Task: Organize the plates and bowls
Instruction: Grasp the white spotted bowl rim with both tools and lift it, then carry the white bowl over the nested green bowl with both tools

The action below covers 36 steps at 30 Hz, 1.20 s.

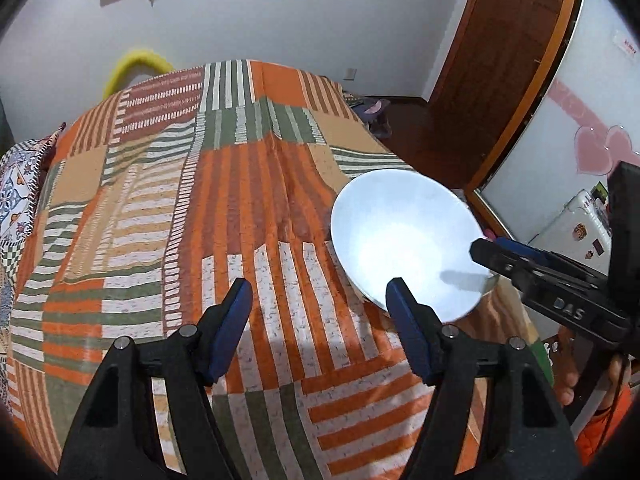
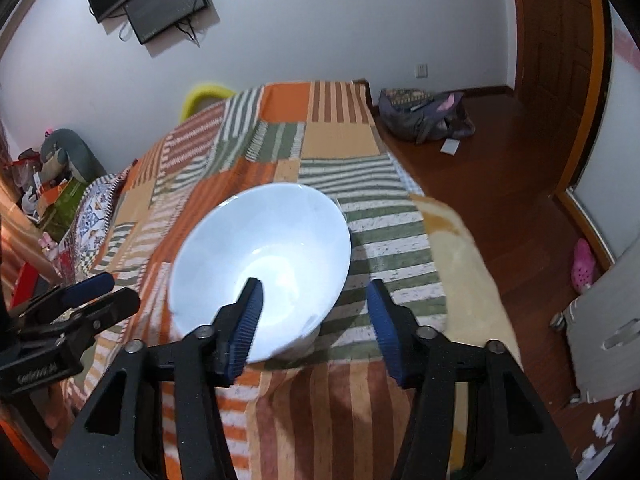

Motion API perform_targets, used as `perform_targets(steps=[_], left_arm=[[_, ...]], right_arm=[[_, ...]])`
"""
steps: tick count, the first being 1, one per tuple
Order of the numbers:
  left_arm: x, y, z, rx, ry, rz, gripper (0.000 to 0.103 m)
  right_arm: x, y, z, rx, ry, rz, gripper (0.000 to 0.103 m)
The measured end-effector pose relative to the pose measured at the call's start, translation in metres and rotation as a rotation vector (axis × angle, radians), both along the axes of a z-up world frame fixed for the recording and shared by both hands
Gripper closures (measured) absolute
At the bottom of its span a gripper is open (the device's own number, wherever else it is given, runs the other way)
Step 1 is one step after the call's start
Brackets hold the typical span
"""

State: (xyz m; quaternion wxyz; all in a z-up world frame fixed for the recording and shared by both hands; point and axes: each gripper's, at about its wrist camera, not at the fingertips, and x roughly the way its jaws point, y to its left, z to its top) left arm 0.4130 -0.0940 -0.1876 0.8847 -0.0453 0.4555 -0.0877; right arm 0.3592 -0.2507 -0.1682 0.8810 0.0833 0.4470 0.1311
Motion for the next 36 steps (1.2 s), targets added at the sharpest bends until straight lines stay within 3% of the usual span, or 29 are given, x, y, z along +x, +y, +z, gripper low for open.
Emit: perform_targets(steps=[5, 9, 14, 17, 21, 24, 28, 36], left_arm=[[0.012, 0.002, -0.016, -0.015, 0.030, 0.004, 0.040], [0.014, 0.003, -0.022, -0.035, 0.038, 0.007, 0.042], [0.016, 0.001, -0.024, -0.033, 0.045, 0.000, 0.045], [0.020, 0.000, -0.030, -0.040, 0.072, -0.003, 0.054], [0.027, 0.004, -0.041, -0.069, 0.130, 0.001, 0.080], [0.027, 0.009, -0.044, -0.071, 0.151, 0.009, 0.093], [0.021, 0.015, -0.043, -0.106, 0.176, 0.006, 0.094], [-0.011, 0.006, -0.016, -0.066, 0.126, -0.006, 0.093]], right_arm=[[0.012, 0.001, -0.014, 0.001, 0.030, 0.002, 0.061], [0.015, 0.004, -0.023, 0.007, 0.054, 0.028, 0.079], [0.010, 0.004, -0.025, 0.002, 0.061, 0.042, 0.079], [0.008, 0.009, -0.025, 0.028, 0.080, 0.092, 0.079], [-0.002, 0.021, -0.027, 0.026, 0.078, 0.145, 0.080], [-0.007, 0.027, -0.028, 0.030, 0.078, 0.153, 0.080], [-0.011, 0.028, -0.026, 0.044, 0.087, 0.140, 0.080], [-0.026, 0.033, -0.014, 0.050, 0.089, 0.119, 0.083]])
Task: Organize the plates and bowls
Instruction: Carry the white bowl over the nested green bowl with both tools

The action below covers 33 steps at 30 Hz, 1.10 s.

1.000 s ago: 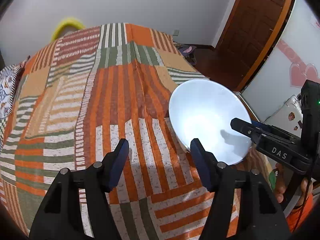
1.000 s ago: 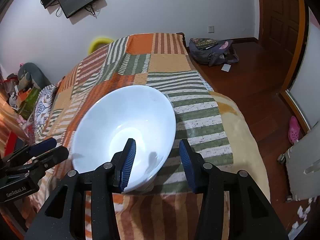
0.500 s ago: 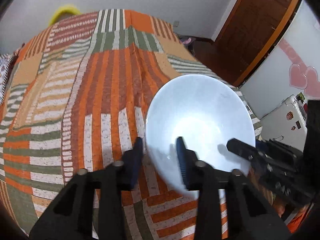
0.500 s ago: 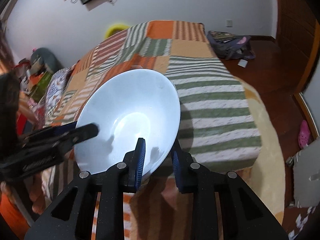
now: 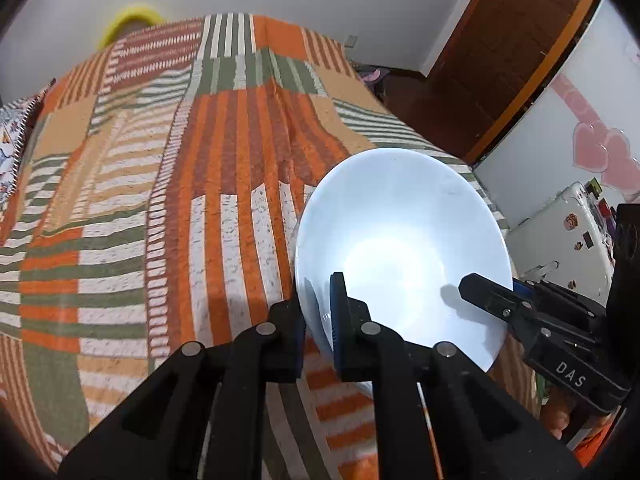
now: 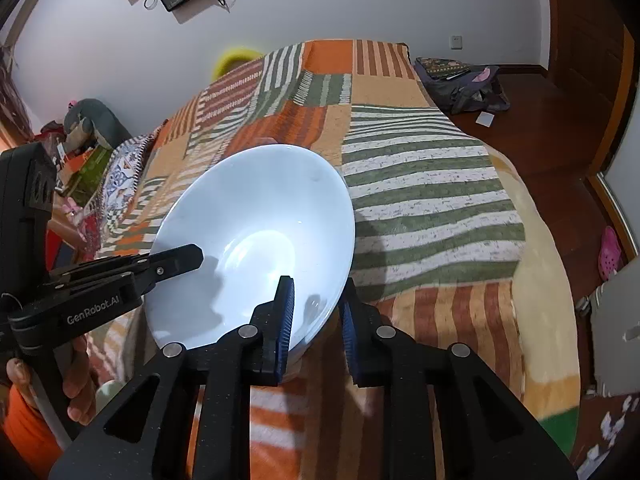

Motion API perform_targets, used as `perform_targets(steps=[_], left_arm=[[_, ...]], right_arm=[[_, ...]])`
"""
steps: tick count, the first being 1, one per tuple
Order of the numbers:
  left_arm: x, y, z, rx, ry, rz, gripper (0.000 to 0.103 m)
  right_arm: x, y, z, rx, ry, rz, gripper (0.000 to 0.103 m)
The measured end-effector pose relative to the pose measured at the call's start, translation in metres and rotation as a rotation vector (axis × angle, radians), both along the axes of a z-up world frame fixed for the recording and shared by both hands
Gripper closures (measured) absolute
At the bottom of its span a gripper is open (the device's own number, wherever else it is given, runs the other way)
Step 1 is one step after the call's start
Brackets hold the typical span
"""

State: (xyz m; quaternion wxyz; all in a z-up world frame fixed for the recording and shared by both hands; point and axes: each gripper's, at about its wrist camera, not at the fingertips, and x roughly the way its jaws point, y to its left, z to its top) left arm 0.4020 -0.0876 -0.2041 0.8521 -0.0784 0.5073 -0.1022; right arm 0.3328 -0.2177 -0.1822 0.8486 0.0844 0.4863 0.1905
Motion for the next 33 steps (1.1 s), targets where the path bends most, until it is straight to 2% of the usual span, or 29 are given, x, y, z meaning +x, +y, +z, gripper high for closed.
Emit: perform_targets(steps=[15, 33], left_arm=[[-0.102, 0.014, 0.073, 0.034, -0.129, 0.012, 0.091], [-0.224, 0.085, 0.114, 0.030, -0.200, 0.099, 0.089]], right_arm=[[-0.066, 0.024, 0.060, 0.001, -0.123, -0.001, 0.084], [-0.136, 0.083, 0.085, 0.029, -0.188, 0.086, 0.084]])
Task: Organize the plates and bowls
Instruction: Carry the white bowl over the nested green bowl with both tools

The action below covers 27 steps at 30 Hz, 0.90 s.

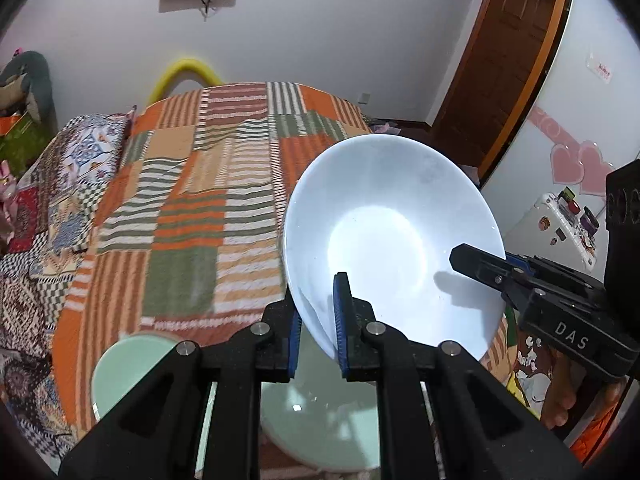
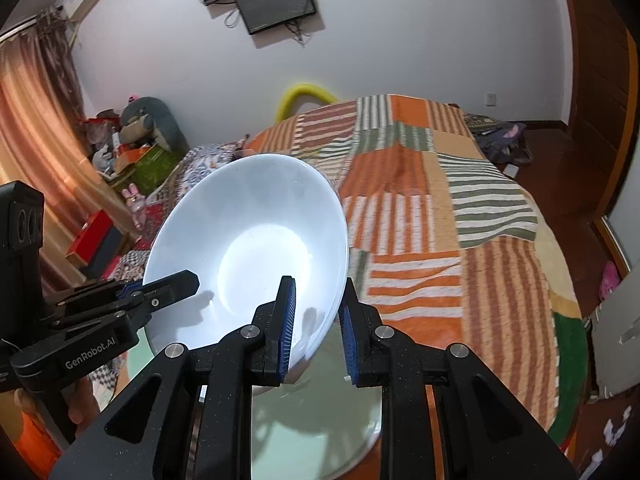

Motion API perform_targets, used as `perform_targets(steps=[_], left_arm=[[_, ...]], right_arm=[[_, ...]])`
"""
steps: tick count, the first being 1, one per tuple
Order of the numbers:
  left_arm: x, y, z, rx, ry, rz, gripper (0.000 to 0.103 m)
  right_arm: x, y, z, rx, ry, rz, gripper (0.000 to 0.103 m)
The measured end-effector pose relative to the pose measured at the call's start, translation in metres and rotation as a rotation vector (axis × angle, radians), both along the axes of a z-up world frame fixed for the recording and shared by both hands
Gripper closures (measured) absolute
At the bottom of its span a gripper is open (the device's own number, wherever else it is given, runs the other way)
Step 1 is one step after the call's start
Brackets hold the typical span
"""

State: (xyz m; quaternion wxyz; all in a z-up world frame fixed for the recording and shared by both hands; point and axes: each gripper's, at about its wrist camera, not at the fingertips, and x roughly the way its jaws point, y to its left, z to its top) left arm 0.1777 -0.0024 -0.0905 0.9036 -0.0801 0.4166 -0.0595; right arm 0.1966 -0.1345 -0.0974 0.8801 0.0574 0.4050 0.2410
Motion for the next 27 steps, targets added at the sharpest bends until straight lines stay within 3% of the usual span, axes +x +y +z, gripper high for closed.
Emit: perform_targets(steps=[12, 27], left_arm=[[-0.064, 0.066, 0.002, 0.000, -0.005, 0.113, 0.089], [-0.101, 0.123, -0.024, 0.007, 0.034, 0.217, 0.089]], right_arm=[[-0.028, 0.068, -0.004, -0.008, -0.009, 0.120, 0.083], [-0.051, 0.135, -0.026, -0.044, 0.036, 0.236, 0.083]])
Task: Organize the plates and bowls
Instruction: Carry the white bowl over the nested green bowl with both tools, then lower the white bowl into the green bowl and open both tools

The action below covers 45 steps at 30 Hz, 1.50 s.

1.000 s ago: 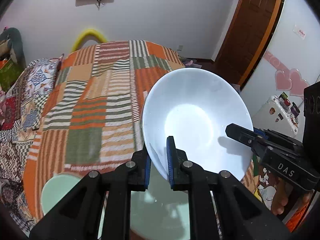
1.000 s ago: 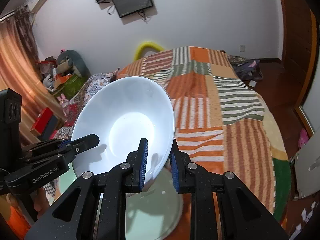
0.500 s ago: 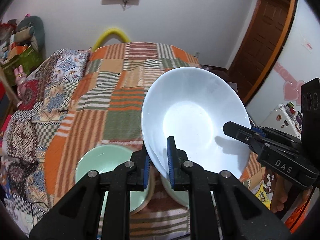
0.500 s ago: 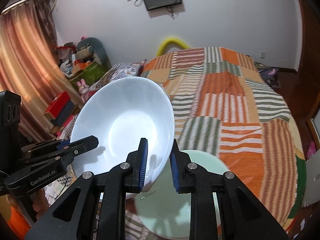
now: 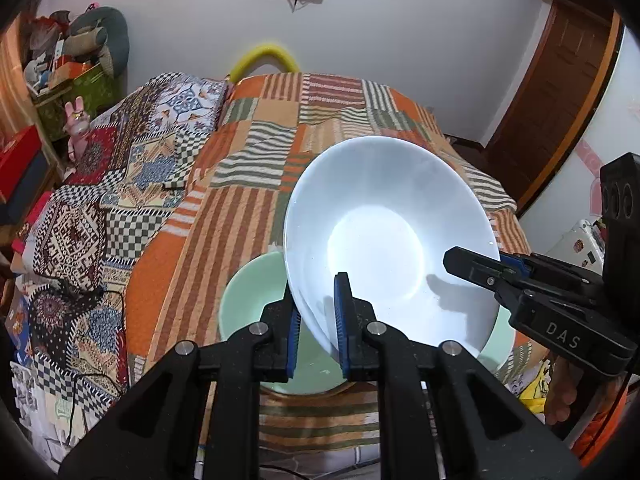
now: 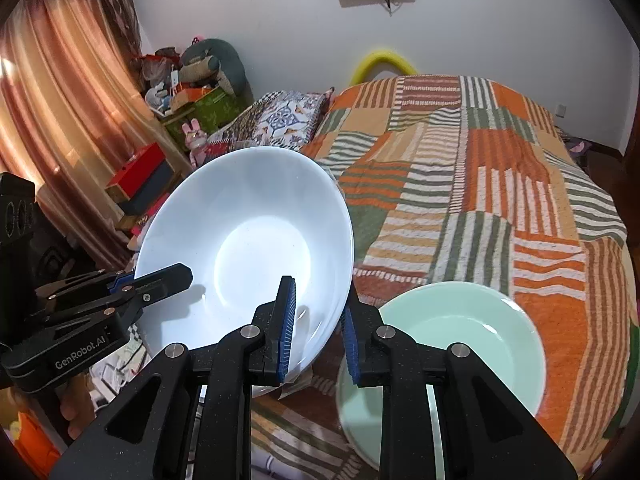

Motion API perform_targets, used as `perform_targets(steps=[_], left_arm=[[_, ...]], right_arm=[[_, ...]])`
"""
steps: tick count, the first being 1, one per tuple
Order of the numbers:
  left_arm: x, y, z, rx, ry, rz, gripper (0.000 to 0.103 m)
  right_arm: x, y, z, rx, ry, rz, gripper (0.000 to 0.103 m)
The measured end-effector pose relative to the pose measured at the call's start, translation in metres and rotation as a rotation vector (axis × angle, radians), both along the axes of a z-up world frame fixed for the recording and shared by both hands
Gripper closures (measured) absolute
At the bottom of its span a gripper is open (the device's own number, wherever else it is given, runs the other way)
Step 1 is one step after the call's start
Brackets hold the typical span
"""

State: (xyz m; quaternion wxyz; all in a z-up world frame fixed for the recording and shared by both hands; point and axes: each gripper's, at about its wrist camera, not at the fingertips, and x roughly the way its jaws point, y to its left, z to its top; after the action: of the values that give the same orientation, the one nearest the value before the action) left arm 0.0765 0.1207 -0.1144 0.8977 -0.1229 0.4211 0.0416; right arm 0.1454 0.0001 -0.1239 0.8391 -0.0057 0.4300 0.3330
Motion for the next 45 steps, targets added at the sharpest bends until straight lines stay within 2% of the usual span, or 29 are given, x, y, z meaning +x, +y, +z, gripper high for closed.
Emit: perform_targets(steps=[15, 22, 33, 39, 45], left_arm=[[-0.007, 0.029, -0.050, -0.042, 0.093, 0.049, 0.089], [-0.006, 0.034, -0.069, -0.029, 0.127, 0.065, 0.089], [0.000, 0.041, -0.085, -0.036, 0.162, 0.073, 0.089], [0.005, 0.038, -0.090, -0.003, 0.167, 0.070, 0.089], [0.007, 0.037, -0.095, -0.002, 0.170, 0.070, 0.087]], right_arm=[[-0.012, 0.037, -0.037, -0.092, 0.070, 0.039, 0.082], [-0.012, 0.048, -0.051, -0.125, 0.092, 0.043, 0.082], [-0.013, 0.058, -0.064, -0.166, 0.100, 0.049, 0.083], [-0.011, 0.058, -0.070, -0.174, 0.112, 0.045, 0.083], [-0.011, 0.059, -0.072, -0.185, 0.097, 0.047, 0.081]])
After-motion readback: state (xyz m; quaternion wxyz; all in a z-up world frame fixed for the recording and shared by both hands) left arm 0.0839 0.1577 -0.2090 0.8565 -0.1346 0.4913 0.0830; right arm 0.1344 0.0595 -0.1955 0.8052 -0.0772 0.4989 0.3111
